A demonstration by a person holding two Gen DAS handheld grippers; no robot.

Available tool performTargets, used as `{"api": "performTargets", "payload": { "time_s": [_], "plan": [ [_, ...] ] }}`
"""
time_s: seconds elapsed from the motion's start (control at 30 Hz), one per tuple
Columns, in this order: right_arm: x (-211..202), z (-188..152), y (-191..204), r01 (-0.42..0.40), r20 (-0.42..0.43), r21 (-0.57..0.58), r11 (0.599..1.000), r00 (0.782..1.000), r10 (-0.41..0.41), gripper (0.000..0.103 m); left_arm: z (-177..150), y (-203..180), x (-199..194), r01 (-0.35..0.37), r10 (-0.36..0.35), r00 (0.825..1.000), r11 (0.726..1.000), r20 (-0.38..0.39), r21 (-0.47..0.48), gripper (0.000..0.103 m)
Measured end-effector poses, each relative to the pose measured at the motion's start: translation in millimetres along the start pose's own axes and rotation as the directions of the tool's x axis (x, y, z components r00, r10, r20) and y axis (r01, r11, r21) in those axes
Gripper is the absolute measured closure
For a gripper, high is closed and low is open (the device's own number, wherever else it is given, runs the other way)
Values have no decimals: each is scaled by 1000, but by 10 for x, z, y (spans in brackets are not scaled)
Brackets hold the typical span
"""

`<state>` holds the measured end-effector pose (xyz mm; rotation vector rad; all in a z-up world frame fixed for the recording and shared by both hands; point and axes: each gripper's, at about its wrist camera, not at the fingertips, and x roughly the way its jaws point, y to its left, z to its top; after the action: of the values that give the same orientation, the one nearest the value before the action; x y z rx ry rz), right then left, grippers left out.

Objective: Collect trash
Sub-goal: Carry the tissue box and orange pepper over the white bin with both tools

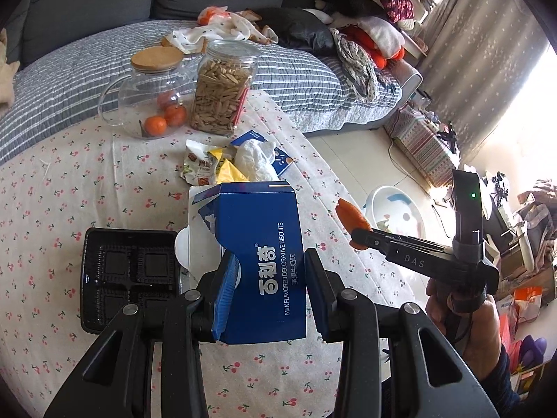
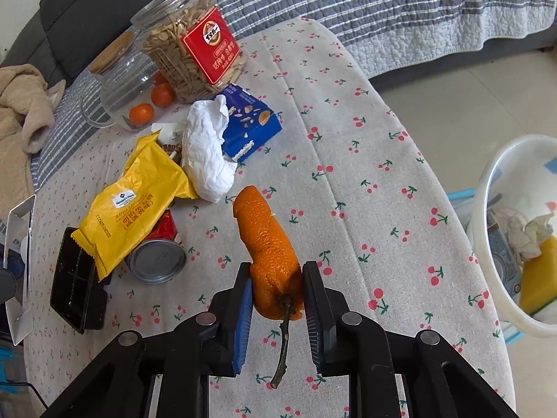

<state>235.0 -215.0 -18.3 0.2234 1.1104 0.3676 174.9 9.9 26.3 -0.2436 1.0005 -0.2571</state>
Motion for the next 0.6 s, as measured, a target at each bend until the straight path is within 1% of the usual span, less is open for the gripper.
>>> {"api": "performTargets", "payload": {
  "time_s": [0.27,0.37,0.6],
  "plan": [
    [-221,16,-250,-19,34,56,998,999,17,78,72,-433,307,54,-53,998,998,-35,16,63],
    [-322,26,-398,-20,49,82,996,999,16,78,96,-629,447,64,-63,997,997,-50,30,63],
    [-630,47,-826,-10,93,158,987,996,-5,78,158,-1127,777,114,-110,991,992,-79,45,63]
  ]
}}
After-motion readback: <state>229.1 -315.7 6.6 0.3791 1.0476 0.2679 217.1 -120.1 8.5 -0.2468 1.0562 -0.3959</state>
